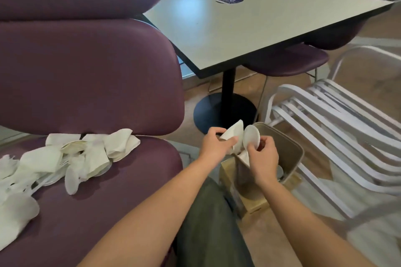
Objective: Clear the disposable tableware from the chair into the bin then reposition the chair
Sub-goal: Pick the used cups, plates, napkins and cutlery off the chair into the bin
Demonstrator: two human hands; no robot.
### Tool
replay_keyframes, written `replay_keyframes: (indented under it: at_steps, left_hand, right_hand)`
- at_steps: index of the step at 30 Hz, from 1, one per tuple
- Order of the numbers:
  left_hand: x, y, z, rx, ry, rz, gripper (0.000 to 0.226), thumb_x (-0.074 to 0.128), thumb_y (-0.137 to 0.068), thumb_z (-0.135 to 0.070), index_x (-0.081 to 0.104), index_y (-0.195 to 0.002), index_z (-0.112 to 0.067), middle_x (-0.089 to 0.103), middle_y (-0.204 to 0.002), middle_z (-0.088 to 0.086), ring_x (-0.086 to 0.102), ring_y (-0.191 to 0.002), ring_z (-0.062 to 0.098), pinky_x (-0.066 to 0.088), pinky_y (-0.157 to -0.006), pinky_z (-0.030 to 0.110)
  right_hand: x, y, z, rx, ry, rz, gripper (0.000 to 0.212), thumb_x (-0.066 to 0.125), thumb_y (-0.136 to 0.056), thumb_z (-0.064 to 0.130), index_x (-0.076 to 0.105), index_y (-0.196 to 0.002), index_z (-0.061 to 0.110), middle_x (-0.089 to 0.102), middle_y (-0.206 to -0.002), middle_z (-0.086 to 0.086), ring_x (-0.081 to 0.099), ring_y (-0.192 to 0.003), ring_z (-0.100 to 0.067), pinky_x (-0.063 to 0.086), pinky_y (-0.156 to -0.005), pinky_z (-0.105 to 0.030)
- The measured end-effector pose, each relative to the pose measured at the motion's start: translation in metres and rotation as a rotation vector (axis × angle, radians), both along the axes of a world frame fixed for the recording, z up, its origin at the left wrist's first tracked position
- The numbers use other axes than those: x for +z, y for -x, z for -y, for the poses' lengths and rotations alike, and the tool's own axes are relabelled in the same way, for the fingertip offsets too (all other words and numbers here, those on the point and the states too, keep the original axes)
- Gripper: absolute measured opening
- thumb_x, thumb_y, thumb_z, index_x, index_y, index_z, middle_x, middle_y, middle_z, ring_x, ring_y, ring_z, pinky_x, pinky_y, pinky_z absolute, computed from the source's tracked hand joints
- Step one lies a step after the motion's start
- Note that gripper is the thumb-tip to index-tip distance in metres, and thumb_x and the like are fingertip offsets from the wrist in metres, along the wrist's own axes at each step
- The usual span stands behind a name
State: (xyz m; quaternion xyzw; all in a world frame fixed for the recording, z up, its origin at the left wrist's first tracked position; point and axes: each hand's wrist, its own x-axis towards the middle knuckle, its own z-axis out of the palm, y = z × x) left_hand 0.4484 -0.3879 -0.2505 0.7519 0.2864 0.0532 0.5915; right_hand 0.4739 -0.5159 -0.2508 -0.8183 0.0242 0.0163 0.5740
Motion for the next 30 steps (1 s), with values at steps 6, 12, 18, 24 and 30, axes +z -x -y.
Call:
replay_keyframes:
  at_steps: [6,12,18,24,30]
  left_hand:
    - [-0.028,-0.049,0.04,-0.02,-0.097,-0.056,0.041,0.078,-0.075,-0.039,0.051,-0.103,-0.027,0.057,-0.11,-0.001,0.058,-0.09,0.014,0.056,-0.076,0.035]
    - [-0.057,-0.089,0.062,-0.164,-0.15,-0.174,0.076,0.068,-0.076,-0.06,0.044,-0.137,-0.021,0.051,-0.136,0.003,0.053,-0.12,0.023,0.045,-0.101,0.038]
    - [-0.057,-0.098,0.053,-0.21,-0.163,-0.183,0.061,0.054,-0.091,-0.052,0.043,-0.142,-0.021,0.049,-0.143,0.002,0.047,-0.13,0.024,0.041,-0.107,0.042]
    - [-0.031,-0.064,0.016,-0.16,-0.207,-0.047,0.038,0.052,-0.097,-0.039,0.056,-0.131,-0.022,0.062,-0.127,-0.002,0.057,-0.116,0.016,0.046,-0.1,0.036]
    - [0.001,-0.01,-0.046,-0.083,-0.279,0.004,0.03,0.051,-0.097,-0.038,0.062,-0.122,-0.024,0.065,-0.12,-0.006,0.059,-0.11,0.011,0.046,-0.091,0.027]
  right_hand:
    - [-0.02,-0.046,0.036,-0.135,0.093,-0.044,0.013,0.06,-0.091,0.012,0.052,-0.1,0.017,0.058,-0.091,0.001,0.057,-0.077,-0.012,0.047,-0.068,-0.025]
    - [-0.06,-0.07,0.047,0.009,0.301,-0.115,0.031,0.062,-0.091,0.016,0.061,-0.121,0.01,0.063,-0.114,-0.006,0.06,-0.107,-0.025,0.049,-0.091,-0.037]
    - [-0.067,-0.068,0.043,0.162,0.426,-0.166,0.041,0.061,-0.089,0.018,0.06,-0.129,0.01,0.059,-0.132,-0.012,0.05,-0.125,-0.028,0.039,-0.107,-0.042]
    - [-0.036,-0.059,0.005,0.208,0.349,-0.068,0.033,0.059,-0.087,0.02,0.066,-0.119,0.02,0.065,-0.12,-0.004,0.057,-0.113,-0.026,0.046,-0.1,-0.042]
    - [-0.011,-0.028,-0.051,0.359,0.317,0.031,0.032,0.06,-0.091,0.02,0.065,-0.122,0.019,0.065,-0.121,-0.002,0.057,-0.114,-0.024,0.046,-0.101,-0.04]
